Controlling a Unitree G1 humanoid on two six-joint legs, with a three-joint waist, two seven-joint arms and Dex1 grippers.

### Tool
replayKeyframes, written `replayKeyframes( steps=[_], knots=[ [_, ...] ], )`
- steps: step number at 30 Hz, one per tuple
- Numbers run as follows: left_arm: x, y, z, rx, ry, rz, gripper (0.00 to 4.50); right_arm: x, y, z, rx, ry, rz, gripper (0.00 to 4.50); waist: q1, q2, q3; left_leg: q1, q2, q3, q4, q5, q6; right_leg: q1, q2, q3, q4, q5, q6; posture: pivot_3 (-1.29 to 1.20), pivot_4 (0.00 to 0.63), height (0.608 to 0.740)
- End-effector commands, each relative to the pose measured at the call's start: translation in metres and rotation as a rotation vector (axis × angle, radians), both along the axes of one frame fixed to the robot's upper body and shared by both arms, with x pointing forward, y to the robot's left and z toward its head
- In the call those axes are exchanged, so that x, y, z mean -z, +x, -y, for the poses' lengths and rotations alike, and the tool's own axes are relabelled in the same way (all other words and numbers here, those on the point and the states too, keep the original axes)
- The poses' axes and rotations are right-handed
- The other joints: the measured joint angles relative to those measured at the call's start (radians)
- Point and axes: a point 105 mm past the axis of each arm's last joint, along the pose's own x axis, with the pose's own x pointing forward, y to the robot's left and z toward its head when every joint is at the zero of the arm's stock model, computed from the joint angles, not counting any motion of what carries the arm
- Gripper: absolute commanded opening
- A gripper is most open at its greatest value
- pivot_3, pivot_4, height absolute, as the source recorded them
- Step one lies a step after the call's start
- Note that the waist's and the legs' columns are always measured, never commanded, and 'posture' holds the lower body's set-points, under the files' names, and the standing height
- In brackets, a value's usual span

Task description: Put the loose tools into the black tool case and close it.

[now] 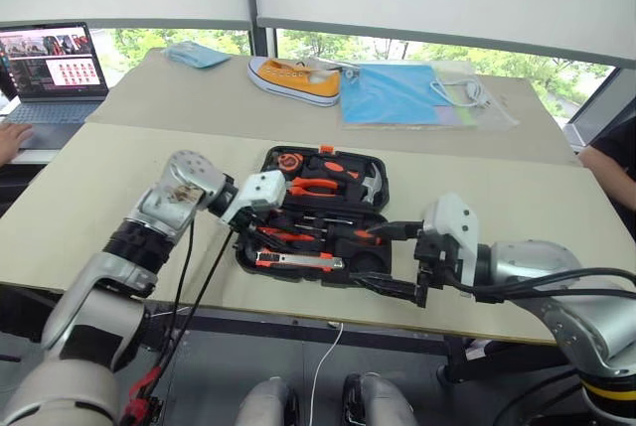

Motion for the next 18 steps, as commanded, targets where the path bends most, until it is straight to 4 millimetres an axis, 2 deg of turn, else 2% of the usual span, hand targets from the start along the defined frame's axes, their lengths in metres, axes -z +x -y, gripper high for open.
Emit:
replayKeyframes(
  steps=[1,5,10,14,16,18],
  knots=[
    [-0.003,-0.003,-0.003,0.032,0.019,0.032,0.1,-0.007,0.001,0.0,-0.003,0.004,0.047,4.5,0.0,0.0,0.0,0.0,0.0,0.0,0.0,0.0,0.0,0.0,0.0,0.0,0.0,0.0,0.0,0.0,0.15,0.718],
    [0.011,0.01,-0.003,-0.024,0.083,0.121,0.04,-0.007,0.002,0.0,0.004,0.007,0.047,4.5,0.0,0.0,0.0,0.001,0.0,0.0,0.0,0.0,0.0,0.0,0.0,0.0,0.0,0.0,0.0,0.0,0.15,0.718],
    [0.022,-0.001,-0.004,0.044,0.103,0.087,0.04,-0.006,0.003,0.001,0.016,0.013,0.046,4.5,0.001,0.0,0.0,0.002,0.0,0.0,0.0,-0.001,0.001,0.003,-0.001,0.0,0.0,0.0,0.0,0.0,0.15,0.718],
    [0.039,-0.002,-0.005,0.041,0.123,0.094,0.04,-0.004,0.005,0.005,0.043,0.012,0.04,4.5,0.0,0.002,-0.001,0.003,0.0,0.0,0.0,-0.001,0.001,0.003,-0.001,0.0,0.0,0.0,0.0,0.0,0.15,0.718],
    [0.039,-0.002,-0.005,0.03,0.106,0.094,0.04,-0.003,0.006,0.008,0.058,0.006,0.039,4.5,0.0,0.003,-0.002,0.004,0.0,0.0,0.0,-0.001,0.001,0.004,-0.001,0.0,0.0,0.0,0.0,0.0,0.15,0.718],
    [0.03,-0.001,-0.003,0.019,0.059,0.098,0.04,-0.002,0.007,0.012,0.071,-0.001,0.036,4.5,0.0,0.003,-0.003,0.004,0.0,0.0,0.0,-0.001,0.001,0.004,-0.001,0.0,0.0,0.0,0.0,0.0,0.15,0.718]
  ],
)
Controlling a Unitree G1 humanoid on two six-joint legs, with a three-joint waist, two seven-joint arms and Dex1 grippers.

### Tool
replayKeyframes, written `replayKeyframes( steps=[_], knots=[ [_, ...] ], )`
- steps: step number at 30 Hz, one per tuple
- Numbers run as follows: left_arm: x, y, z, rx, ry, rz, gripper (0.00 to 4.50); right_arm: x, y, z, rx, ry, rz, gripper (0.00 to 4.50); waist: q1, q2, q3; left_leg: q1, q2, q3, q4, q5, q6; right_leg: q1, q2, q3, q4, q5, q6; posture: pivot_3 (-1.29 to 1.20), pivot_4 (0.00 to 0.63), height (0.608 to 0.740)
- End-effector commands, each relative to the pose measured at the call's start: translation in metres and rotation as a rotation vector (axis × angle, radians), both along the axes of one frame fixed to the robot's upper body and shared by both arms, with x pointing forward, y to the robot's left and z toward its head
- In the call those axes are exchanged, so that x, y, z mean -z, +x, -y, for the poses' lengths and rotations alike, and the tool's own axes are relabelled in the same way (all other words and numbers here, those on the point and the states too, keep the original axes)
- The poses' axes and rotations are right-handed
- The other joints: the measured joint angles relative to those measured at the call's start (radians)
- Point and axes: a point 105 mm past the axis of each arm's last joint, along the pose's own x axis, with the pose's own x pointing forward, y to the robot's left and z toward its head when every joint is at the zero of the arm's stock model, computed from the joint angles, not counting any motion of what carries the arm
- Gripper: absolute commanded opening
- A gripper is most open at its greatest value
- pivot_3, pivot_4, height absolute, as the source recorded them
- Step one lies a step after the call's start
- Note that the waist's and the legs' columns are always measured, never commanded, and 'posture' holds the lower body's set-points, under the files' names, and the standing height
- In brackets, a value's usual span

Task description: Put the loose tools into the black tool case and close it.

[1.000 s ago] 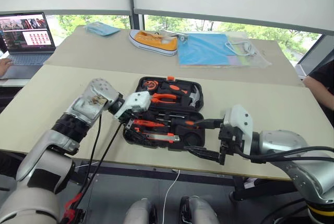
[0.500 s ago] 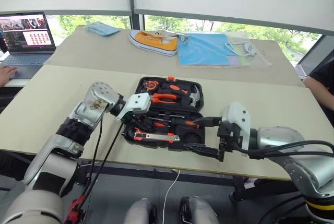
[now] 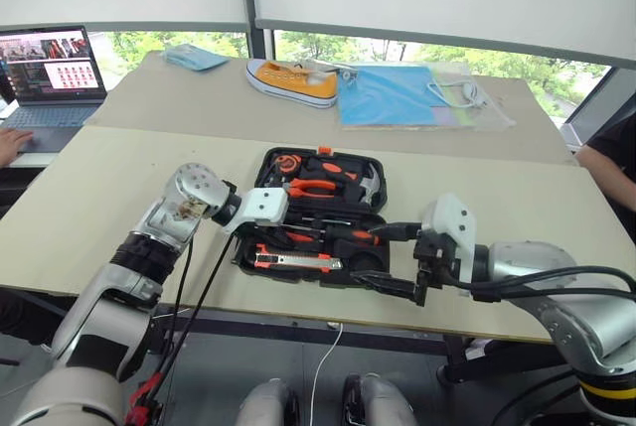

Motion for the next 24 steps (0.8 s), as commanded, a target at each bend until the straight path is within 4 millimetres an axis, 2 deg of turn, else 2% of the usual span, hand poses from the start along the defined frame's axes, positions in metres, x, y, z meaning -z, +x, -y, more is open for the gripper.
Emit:
replayKeyframes(
  steps=[1,6,9,13,18,24],
  knots=[
    [0.008,-0.004,-0.002,-0.015,-0.014,-0.055,0.04,-0.008,0.002,0.009,0.036,0.0,0.048,4.5,0.0,0.0,0.0,0.0,0.0,0.0,0.0,0.0,0.0,0.0,0.0,0.0,0.0,0.0,0.0,0.0,0.15,0.718],
    [-0.025,-0.005,-0.004,-0.021,-0.116,-0.086,0.04,-0.006,0.001,0.013,0.041,-0.002,0.035,4.5,-0.002,0.0,0.0,-0.001,0.0,0.0,0.0,0.0,0.0,-0.001,0.0,0.0,0.0,0.0,0.0,0.0,0.15,0.718],
    [-0.029,-0.007,-0.008,-0.018,-0.111,-0.096,0.04,-0.005,0.002,0.013,0.037,-0.002,0.034,4.5,-0.003,0.0,0.0,-0.001,0.0,0.0,0.0,0.0,0.0,-0.001,0.001,0.0,0.0,0.0,0.0,0.0,0.15,0.718],
    [-0.021,-0.01,-0.013,-0.01,-0.063,-0.094,0.04,-0.005,0.003,0.01,0.03,0.001,0.036,4.5,-0.003,0.0,0.0,-0.001,0.0,0.0,0.0,0.0,0.0,-0.001,0.0,0.0,0.0,0.0,0.0,0.0,0.15,0.718],
    [-0.001,-0.008,-0.02,0.005,0.037,-0.044,0.04,-0.004,0.003,0.01,0.028,-0.001,0.037,4.5,-0.002,0.0,0.0,-0.001,0.0,0.0,0.0,0.0,0.0,-0.001,0.0,0.0,0.0,0.0,0.0,0.0,0.15,0.718],
    [0.019,-0.007,-0.019,0.023,0.093,-0.026,0.04,-0.004,0.004,0.011,0.036,0.002,0.035,4.5,0.004,0.002,-0.001,0.001,0.0,0.0,0.0,0.0,0.0,0.001,-0.001,0.0,0.0,0.0,0.0,0.0,0.15,0.718]
  ],
)
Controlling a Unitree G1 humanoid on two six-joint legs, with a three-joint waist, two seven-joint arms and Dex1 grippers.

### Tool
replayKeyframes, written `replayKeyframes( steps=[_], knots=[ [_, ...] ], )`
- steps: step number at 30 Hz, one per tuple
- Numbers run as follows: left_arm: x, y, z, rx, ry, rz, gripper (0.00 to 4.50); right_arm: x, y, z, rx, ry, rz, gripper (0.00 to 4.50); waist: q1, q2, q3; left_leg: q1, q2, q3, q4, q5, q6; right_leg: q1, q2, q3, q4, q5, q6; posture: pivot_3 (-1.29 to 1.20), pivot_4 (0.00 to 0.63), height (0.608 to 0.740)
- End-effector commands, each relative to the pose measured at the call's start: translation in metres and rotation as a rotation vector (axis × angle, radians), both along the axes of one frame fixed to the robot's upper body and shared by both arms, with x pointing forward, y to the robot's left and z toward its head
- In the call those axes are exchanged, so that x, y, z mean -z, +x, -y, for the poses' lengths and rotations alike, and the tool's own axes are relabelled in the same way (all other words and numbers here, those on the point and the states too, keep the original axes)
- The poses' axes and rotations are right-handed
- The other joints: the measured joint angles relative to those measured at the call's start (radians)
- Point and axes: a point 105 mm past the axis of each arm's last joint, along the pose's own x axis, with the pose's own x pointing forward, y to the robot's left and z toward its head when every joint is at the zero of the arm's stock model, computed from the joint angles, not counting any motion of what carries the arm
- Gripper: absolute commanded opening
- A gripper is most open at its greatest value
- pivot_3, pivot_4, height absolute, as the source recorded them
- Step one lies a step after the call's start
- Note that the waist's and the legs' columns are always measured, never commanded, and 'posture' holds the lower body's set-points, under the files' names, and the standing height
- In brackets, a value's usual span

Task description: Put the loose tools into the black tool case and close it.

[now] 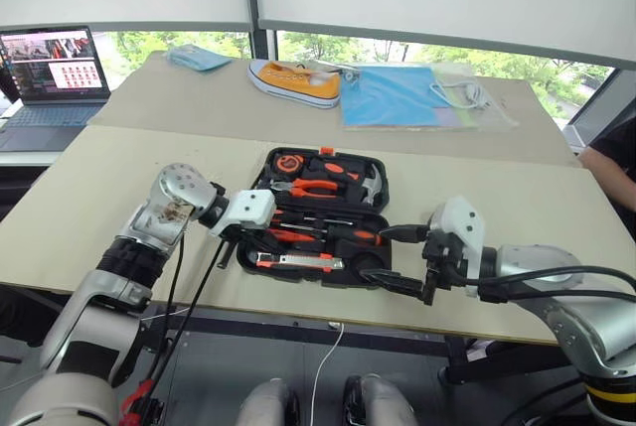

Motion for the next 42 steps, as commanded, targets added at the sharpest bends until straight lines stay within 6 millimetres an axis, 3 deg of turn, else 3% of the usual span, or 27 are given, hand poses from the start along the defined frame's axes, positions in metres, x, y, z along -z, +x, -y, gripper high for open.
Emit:
replayKeyframes(
  steps=[1,10,12,15,17,20,22,25,33,42],
  knots=[
    [0.026,0.003,-0.006,-0.026,0.088,-0.008,0.04,-0.01,-0.001,-0.002,-0.012,0.013,0.053,4.5,0.003,0.001,-0.001,0.0,0.0,0.0,0.0,0.0,0.0,0.001,0.0,0.0,0.0,0.0,0.0,0.0,0.15,0.718],
    [0.034,0.007,-0.006,-0.058,0.056,-0.007,0.04,-0.009,-0.002,0.0,0.004,0.018,0.048,4.5,0.011,0.006,-0.013,0.003,0.0,0.0,0.0,-0.001,0.001,0.002,-0.001,0.0,0.0,0.001,0.002,0.0,0.15,0.718],
    [0.018,0.008,0.002,-0.091,-0.054,-0.042,0.04,-0.009,-0.001,0.004,0.019,0.009,0.048,4.5,0.011,0.007,-0.014,0.003,0.0,0.0,0.0,-0.001,0.001,0.002,-0.001,0.0,0.0,0.001,0.002,0.0,0.15,0.718],
    [-0.024,0.004,0.009,-0.125,-0.258,-0.111,0.83,-0.011,0.006,0.025,0.085,-0.011,0.032,4.5,0.011,0.006,-0.013,0.001,0.0,0.0,0.0,-0.001,0.002,0.0,-0.001,0.0,0.0,0.001,0.002,0.0,0.15,0.718],
    [-0.038,0.001,0.01,-0.135,-0.312,-0.115,1.56,-0.013,0.009,0.033,0.115,-0.018,0.028,4.5,0.01,0.005,-0.012,-0.004,0.0,0.0,0.002,-0.001,0.003,-0.003,0.0,0.0,0.0,0.001,0.002,0.0,0.15,0.718],
    [-0.08,0.0,0.01,-0.2,-0.535,-0.113,2.74,-0.009,0.034,0.07,0.265,-0.09,0.014,4.5,0.007,0.005,-0.012,-0.004,0.0,0.0,0.003,-0.001,0.003,-0.002,0.001,0.0,0.0,0.001,0.002,0.0,0.15,0.718],
    [-0.094,-0.007,0.012,-0.208,-0.612,-0.165,3.47,-0.003,0.049,0.086,0.334,-0.129,0.003,4.5,0.005,0.005,-0.012,-0.004,0.0,0.0,0.003,-0.001,0.003,-0.002,0.001,0.0,-0.002,0.001,0.002,0.0,0.15,0.718],
    [-0.096,-0.016,0.015,-0.191,-0.616,-0.206,4.43,0.008,0.068,0.099,0.391,-0.173,-0.013,4.5,-0.004,0.005,-0.012,-0.003,-0.001,0.0,0.002,-0.002,0.003,-0.001,0.0,0.001,-0.002,0.0,0.004,0.0,0.15,0.718],
    [-0.076,-0.031,0.018,-0.166,-0.502,-0.134,4.43,0.04,0.103,0.106,0.415,-0.237,-0.066,4.5,-0.019,0.006,-0.012,-0.001,0.0,0.001,0.001,0.0,0.001,-0.001,0.001,0.001,0.0,0.0,0.005,0.0,0.15,0.718],
    [-0.062,-0.032,0.01,-0.157,-0.426,-0.077,4.5,0.05,0.113,0.102,0.384,-0.235,-0.064,1.79,-0.019,0.006,-0.012,-0.001,0.0,0.001,0.001,0.0,0.0,-0.001,0.0,0.001,0.0,-0.001,0.004,0.0,0.15,0.718]
  ],
)
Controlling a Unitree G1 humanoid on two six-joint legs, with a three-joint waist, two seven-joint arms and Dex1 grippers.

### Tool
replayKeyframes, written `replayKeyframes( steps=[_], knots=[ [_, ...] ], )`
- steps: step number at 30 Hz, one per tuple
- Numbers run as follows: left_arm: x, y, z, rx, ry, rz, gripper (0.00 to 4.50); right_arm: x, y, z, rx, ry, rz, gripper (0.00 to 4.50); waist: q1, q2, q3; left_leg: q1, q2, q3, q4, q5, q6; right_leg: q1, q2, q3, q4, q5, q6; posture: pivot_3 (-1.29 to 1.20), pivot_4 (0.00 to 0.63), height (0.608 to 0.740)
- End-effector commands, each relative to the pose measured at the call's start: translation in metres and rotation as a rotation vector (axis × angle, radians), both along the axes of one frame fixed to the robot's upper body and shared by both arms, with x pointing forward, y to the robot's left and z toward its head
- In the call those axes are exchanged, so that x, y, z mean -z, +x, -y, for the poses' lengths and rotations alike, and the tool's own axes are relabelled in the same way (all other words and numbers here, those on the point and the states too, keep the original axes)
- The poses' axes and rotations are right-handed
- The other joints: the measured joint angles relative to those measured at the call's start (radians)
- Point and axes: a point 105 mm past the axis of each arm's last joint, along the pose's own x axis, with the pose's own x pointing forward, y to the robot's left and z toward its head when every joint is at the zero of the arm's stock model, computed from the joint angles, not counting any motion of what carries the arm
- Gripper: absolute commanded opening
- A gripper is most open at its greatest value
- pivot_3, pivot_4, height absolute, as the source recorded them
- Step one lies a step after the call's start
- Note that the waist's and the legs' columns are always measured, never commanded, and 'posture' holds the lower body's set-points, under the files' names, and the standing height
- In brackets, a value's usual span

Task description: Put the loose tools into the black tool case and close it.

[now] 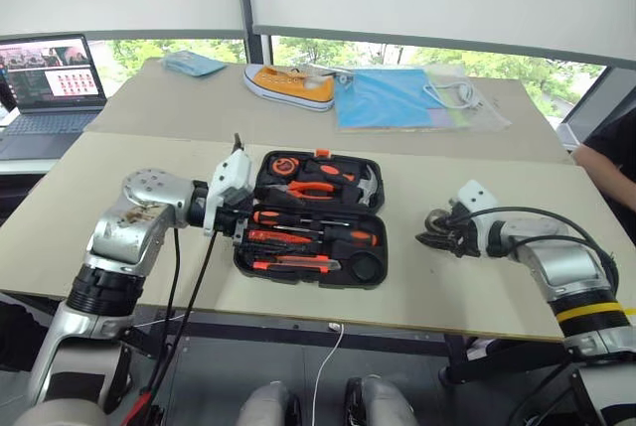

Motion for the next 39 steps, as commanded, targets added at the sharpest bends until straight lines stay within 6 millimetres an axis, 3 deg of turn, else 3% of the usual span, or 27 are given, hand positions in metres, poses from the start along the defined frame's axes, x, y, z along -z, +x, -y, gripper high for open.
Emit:
replayKeyframes(
  steps=[1,5,9,12,16,18,26,30,33,34,37,39],
  knots=[
    [-0.008,-0.002,-0.001,0.024,0.014,0.056,4.5,-0.016,0.003,-0.002,-0.033,0.003,0.061,1.41,0.0,0.0,0.0,0.0,0.0,0.0,0.0,0.0,0.0,0.0,0.0,0.0,0.0,0.0,0.0,0.0,0.15,0.718],
    [-0.005,-0.003,-0.004,0.037,0.041,0.063,4.5,-0.041,-0.012,-0.026,-0.161,0.074,0.102,0.04,0.0,0.002,0.001,0.0,0.0,0.0,0.0,0.0,0.0,0.0,0.0,0.0,0.0,0.0,0.0,0.0,0.15,0.718],
    [-0.001,-0.005,-0.006,0.052,0.071,0.067,4.5,-0.063,-0.058,-0.079,-0.431,0.2,0.049,0.01,0.0,0.004,0.003,0.0,0.0,0.0,-0.001,0.0,0.0,0.0,0.0,0.0,0.0,0.0,0.0,0.0,0.15,0.718],
    [0.002,-0.005,-0.006,0.059,0.081,0.071,4.5,-0.055,-0.082,-0.102,-0.53,0.162,0.011,0.01,0.001,0.004,0.003,0.0,0.001,-0.001,-0.001,0.0,0.0,0.0,0.0,0.0,0.0,0.0,-0.001,0.0,0.15,0.718],
    [0.002,-0.004,-0.003,0.065,0.08,0.074,4.5,-0.039,-0.09,-0.115,-0.546,0.119,-0.017,0.01,0.008,0.004,0.003,0.0,0.0,-0.001,0.0,0.0,0.0,0.0,-0.001,0.0,-0.001,0.0,0.0,0.0,0.15,0.718],
    [0.001,-0.004,-0.003,0.066,0.08,0.075,4.5,-0.031,-0.089,-0.116,-0.53,0.104,-0.034,0.01,0.009,0.004,0.003,0.0,-0.001,-0.001,0.0,0.0,0.0,0.0,-0.001,0.0,-0.001,0.0,0.0,0.0,0.15,0.718],
    [0.001,-0.001,-0.006,0.043,0.084,0.077,4.5,-0.031,-0.095,-0.12,-0.554,0.104,-0.046,2.65,0.004,0.004,0.003,0.0,-0.001,-0.001,-0.001,0.0,0.0,0.0,-0.001,-0.001,0.0,0.0,0.0,0.0,0.15,0.718],
    [0.005,0.001,-0.01,0.001,0.083,0.062,4.5,-0.045,-0.098,-0.113,-0.554,0.136,-0.038,2.65,0.005,0.004,0.003,-0.001,-0.001,-0.001,-0.001,0.0,0.0,-0.001,-0.001,-0.001,-0.001,0.0,0.0,0.0,0.15,0.718],
    [0.008,0.011,-0.021,-0.086,0.069,0.049,4.5,-0.057,-0.084,-0.099,-0.469,0.174,-0.001,2.65,0.005,0.004,0.003,-0.001,-0.001,-0.001,-0.001,0.0,0.0,0.0,-0.001,-0.001,-0.001,0.0,0.0,0.0,0.15,0.718],
    [0.009,0.017,-0.027,-0.135,0.062,0.051,4.5,-0.062,-0.077,-0.093,-0.432,0.188,0.017,2.4,0.005,0.004,0.003,0.0,-0.001,-0.001,-0.001,0.0,0.0,0.0,-0.001,-0.001,-0.001,0.0,0.0,0.0,0.15,0.718],
    [0.013,0.04,-0.058,-0.338,0.029,0.053,3.77,-0.069,-0.057,-0.073,-0.317,0.2,0.068,1.59,0.004,0.004,0.003,0.0,-0.001,-0.001,-0.001,0.0,0.0,0.0,-0.001,-0.001,0.0,0.0,0.0,0.0,0.15,0.718],
    [0.019,0.05,-0.081,-0.451,0.031,0.042,3.03,-0.069,-0.047,-0.061,-0.253,0.19,0.092,0.93,0.002,0.004,0.003,0.0,0.0,-0.001,-0.001,0.0,0.0,-0.001,-0.001,-0.001,0.0,0.0,0.0,0.0,0.15,0.718]
  ],
)
